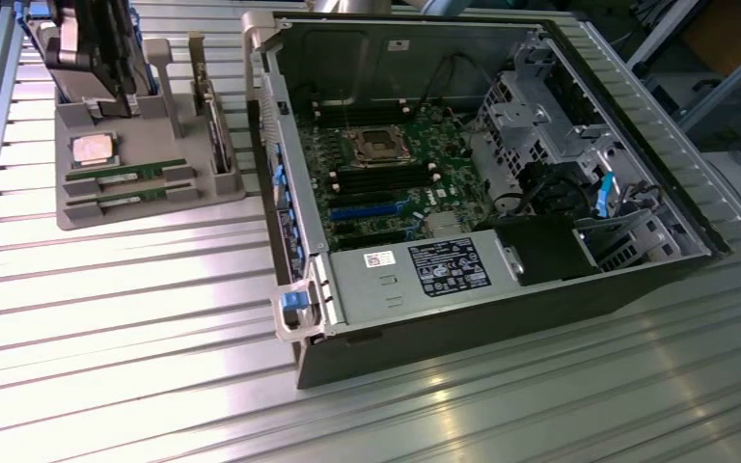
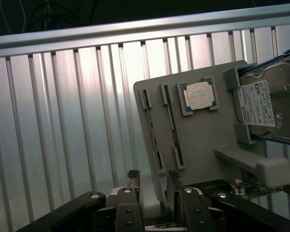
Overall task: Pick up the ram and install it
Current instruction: 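Pick up the ram and move it above insertion slot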
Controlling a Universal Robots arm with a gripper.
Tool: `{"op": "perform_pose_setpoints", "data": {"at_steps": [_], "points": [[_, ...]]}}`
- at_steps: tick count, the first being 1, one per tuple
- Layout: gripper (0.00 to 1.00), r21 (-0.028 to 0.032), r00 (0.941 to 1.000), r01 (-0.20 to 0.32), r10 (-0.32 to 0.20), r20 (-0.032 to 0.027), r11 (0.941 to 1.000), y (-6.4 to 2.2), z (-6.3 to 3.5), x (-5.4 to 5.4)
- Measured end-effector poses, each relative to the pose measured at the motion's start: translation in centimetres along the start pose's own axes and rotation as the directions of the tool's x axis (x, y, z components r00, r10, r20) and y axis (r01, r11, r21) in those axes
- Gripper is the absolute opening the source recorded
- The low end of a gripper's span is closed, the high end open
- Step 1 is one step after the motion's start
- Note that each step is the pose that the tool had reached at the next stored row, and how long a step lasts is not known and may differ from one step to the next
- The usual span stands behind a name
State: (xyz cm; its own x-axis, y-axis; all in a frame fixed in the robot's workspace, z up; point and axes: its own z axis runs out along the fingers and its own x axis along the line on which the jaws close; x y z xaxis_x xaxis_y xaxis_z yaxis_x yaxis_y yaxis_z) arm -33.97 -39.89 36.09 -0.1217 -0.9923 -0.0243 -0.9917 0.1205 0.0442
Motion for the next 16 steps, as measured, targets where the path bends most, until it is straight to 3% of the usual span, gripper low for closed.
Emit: {"op": "perform_pose_setpoints", "data": {"at_steps": [16], "points": [[0.36,0.0,1.0,0.0,0.0,0.0,1.0,-0.05,1.18,0.0]]}}
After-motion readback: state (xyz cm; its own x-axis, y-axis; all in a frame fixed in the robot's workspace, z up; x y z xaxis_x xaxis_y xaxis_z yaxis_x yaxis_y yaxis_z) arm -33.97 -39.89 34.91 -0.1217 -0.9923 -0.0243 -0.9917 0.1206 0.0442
